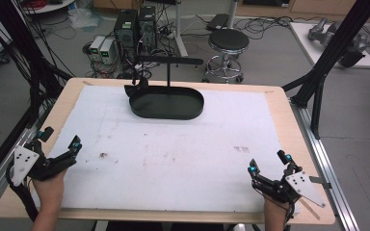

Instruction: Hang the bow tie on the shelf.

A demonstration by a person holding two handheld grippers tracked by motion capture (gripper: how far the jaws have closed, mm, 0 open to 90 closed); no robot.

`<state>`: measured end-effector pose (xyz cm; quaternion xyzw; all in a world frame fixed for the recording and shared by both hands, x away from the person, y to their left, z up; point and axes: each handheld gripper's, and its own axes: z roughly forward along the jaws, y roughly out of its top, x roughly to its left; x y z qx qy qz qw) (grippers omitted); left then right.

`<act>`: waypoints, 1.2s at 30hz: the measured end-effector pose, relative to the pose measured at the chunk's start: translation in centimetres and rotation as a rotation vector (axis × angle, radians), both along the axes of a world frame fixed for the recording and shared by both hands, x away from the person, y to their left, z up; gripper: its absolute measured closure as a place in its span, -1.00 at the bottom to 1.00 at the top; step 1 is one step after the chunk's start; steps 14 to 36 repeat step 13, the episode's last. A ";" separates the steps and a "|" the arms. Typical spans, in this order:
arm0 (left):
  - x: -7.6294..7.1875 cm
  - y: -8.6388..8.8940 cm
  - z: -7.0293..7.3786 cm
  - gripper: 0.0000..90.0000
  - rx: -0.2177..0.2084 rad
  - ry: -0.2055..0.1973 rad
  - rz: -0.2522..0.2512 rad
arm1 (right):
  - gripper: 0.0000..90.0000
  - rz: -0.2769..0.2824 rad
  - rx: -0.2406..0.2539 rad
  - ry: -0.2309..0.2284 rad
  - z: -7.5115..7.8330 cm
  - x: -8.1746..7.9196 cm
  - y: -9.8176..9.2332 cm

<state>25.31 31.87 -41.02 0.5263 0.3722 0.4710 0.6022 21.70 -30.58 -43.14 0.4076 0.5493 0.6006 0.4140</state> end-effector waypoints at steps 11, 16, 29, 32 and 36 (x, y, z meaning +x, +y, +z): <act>0.2 0.0 0.1 -0.73 0.008 0.013 0.003 | -0.94 -0.006 0.002 -0.002 0.1 -0.1 -0.3; 0.2 0.0 0.1 -0.73 0.012 0.013 0.003 | -0.94 -0.005 0.002 -0.001 0.1 -0.1 -0.3; 0.2 0.0 0.1 -0.73 0.012 0.013 0.003 | -0.94 -0.005 0.002 -0.001 0.1 -0.1 -0.3; 0.2 0.0 0.1 -0.73 0.012 0.013 0.003 | -0.94 -0.005 0.002 -0.001 0.1 -0.1 -0.3; 0.2 0.0 0.1 -0.73 0.012 0.013 0.003 | -0.94 -0.005 0.002 -0.001 0.1 -0.1 -0.3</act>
